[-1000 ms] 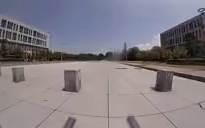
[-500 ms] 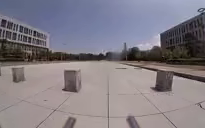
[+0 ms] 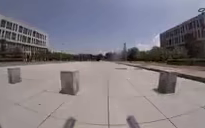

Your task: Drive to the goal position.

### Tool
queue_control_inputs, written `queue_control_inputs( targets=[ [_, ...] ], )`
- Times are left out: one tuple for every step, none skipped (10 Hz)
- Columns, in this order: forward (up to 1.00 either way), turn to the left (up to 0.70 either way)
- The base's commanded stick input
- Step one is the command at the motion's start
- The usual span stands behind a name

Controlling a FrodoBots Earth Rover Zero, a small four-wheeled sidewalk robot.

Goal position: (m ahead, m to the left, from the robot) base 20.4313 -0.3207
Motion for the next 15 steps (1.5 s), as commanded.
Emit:
queue_control_inputs(
  targets=[
    [1.00,0.00],
    [1.00,0.00],
    [0.30,0.00],
    [0.00,-0.41],
    [0.00,-0.45],
    [0.00,-0.08],
    [0.00,0.00],
    [0.00,-0.24],
    [0.00,-0.45],
    [0.00,-0.45],
    [0.00,-0.20],
    [0.00,0.00],
    [0.00,0.00],
    [0.00,-0.30],
    [0.00,-0.45]
  ],
)
